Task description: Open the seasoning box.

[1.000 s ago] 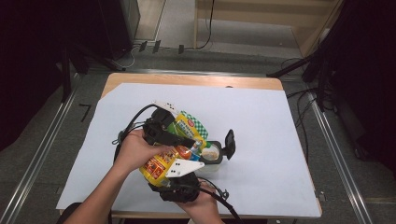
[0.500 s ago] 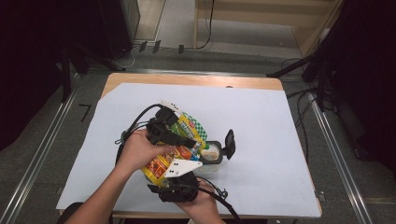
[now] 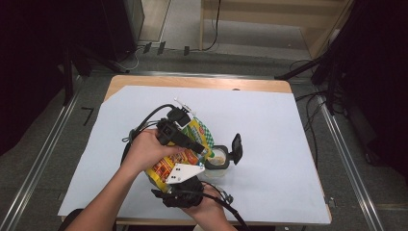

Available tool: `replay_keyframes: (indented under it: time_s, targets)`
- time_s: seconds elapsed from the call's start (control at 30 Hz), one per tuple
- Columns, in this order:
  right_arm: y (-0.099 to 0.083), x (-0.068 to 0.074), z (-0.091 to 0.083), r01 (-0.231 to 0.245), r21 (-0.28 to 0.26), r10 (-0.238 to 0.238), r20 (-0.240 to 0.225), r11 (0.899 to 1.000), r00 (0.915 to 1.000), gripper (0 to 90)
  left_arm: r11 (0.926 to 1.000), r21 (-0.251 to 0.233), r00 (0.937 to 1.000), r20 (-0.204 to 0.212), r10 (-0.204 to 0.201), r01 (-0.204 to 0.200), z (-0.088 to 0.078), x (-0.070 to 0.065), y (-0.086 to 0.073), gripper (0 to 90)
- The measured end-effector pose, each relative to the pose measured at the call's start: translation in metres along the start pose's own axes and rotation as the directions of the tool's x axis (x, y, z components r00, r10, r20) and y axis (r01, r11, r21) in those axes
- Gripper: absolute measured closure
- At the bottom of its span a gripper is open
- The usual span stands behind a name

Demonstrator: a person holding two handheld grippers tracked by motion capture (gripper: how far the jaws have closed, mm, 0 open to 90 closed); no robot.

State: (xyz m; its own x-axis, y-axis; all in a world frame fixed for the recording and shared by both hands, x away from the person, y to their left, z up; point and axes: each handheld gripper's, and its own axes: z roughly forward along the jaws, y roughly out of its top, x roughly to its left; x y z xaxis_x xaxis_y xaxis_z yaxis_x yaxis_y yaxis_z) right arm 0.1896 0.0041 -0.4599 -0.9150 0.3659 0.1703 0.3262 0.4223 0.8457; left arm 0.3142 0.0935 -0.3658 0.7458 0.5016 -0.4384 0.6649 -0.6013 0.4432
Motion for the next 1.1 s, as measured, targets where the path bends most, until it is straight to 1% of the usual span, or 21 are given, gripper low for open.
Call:
replay_keyframes:
  time_s: [0.07,0.13,0.17,0.2,0.23,0.27,0.4,0.47,0.53,0.57,0.6,0.7,0.8,0.83,0.87,0.93,0.97,1.0,1.03,1.07,1.1]
  targets:
    - [-0.0003,-0.0014,-0.0018,-0.003,-0.006,0.004,0.009,1.000,1.0000,59.1,0.9999,-0.013,0.9998,0.018,-0.005,0.005,0.0002,0.0011,0.0007,69.7]
    - [-0.0007,-0.0024,-0.0028,-0.016,-0.013,0.016,0.006,1.000,0.9999,59.7,0.9999,-0.015,0.9997,0.022,-0.006,0.007,-0.0001,0.0027,0.0011,69.0]
    - [-0.0016,-0.0051,-0.0043,-0.049,-0.026,0.049,-0.004,0.998,0.9988,62.4,0.9994,-0.029,0.9994,0.030,-0.018,0.019,0.0002,0.0040,0.0013,68.6]
    - [-0.0017,-0.0066,-0.0044,-0.073,-0.033,0.073,-0.014,0.997,0.9972,63.3,0.9992,-0.037,0.9995,0.030,-0.012,0.013,0.0001,0.0040,0.0011,68.7]
    - [-0.0016,-0.0077,-0.0044,-0.093,-0.036,0.092,-0.018,0.995,0.9956,63.9,0.9991,-0.041,0.9994,0.032,-0.012,0.014,0.0004,0.0037,0.0014,68.8]
    - [-0.0016,-0.0077,-0.0044,-0.093,-0.036,0.092,-0.018,0.995,0.9956,63.9,0.9991,-0.041,0.9994,0.032,-0.012,0.014,0.0004,0.0037,0.0014,68.6]
    - [-0.0015,-0.0090,-0.0047,-0.110,-0.044,0.109,-0.024,0.993,0.9938,64.4,0.9995,-0.025,0.9987,0.047,-0.018,0.019,0.0031,0.0045,0.0037,67.3]
    - [-0.0014,-0.0089,-0.0050,-0.126,-0.043,0.125,-0.031,0.991,0.9917,64.0,0.9997,0.001,0.9984,0.050,-0.025,0.025,0.0057,0.0059,0.0055,68.6]
    - [-0.0014,-0.0085,-0.0048,-0.126,-0.043,0.124,-0.035,0.991,0.9916,63.4,0.9997,0.007,0.9984,0.051,-0.024,0.024,0.0062,0.0063,0.0057,70.2]
    - [-0.0014,-0.0071,-0.0035,-0.082,-0.030,0.081,-0.021,0.996,0.9964,61.9,0.9997,0.012,0.9986,0.048,-0.023,0.023,0.0066,0.0063,0.0057,70.6]
    - [-0.0016,-0.0061,-0.0029,-0.062,-0.024,0.062,-0.015,0.998,0.9980,61.3,0.9996,0.017,0.9986,0.047,-0.025,0.025,0.0069,0.0063,0.0057,70.7]
    - [-0.0021,-0.0049,-0.0018,-0.032,-0.013,0.032,-0.016,0.999,0.9994,60.7,0.9992,0.017,0.9983,0.046,-0.037,0.036,0.0063,0.0067,0.0053,71.1]
    - [-0.0019,-0.0050,-0.0013,0.008,-0.017,-0.008,-0.010,1.000,0.9999,61.0,0.9992,0.012,0.9980,0.050,-0.039,0.038,0.0047,0.0075,0.0052,71.1]
    - [-0.0020,-0.0044,-0.0012,0.020,-0.011,-0.020,-0.014,1.000,0.9997,61.8,0.9992,0.004,0.9973,0.061,-0.040,0.040,0.0041,0.0076,0.0052,71.1]
    - [-0.0023,-0.0040,-0.0007,0.031,-0.004,-0.031,-0.014,1.000,0.9994,62.7,0.9992,0.004,0.9973,0.061,-0.040,0.040,0.0041,0.0076,0.0052,70.9]
    - [-0.0023,-0.0039,-0.0001,0.030,0.007,-0.030,-0.010,1.000,0.9995,63.9,0.9992,0.003,0.9973,0.062,-0.039,0.039,0.0060,0.0064,0.0053,70.2]
    - [-0.0032,-0.0045,-0.0001,0.008,0.010,-0.008,-0.020,1.000,0.9998,65.4,0.9991,0.011,0.9970,0.065,-0.041,0.040,0.0081,0.0061,0.0060,69.7]
    - [-0.0032,-0.0045,-0.0001,0.008,0.010,-0.008,-0.020,1.000,0.9998,65.4,0.9991,0.011,0.9970,0.065,-0.041,0.040,0.0081,0.0061,0.0060,69.3]
    - [-0.0040,-0.0047,-0.0002,-0.007,-0.002,0.007,-0.028,1.000,0.9996,66.1,0.9991,0.013,0.9967,0.071,-0.041,0.040,0.0085,0.0059,0.0064,69.0]
    - [-0.0040,-0.0047,-0.0002,-0.007,-0.002,0.007,-0.028,1.000,0.9996,66.1,0.9991,0.013,0.9967,0.071,-0.041,0.040,0.0085,0.0059,0.0064,68.6]
    - [-0.0038,-0.0048,-0.0013,-0.020,-0.020,0.019,-0.031,1.000,0.9993,66.7,0.9991,0.007,0.9954,0.085,-0.043,0.043,0.0077,0.0059,0.0067,68.0]
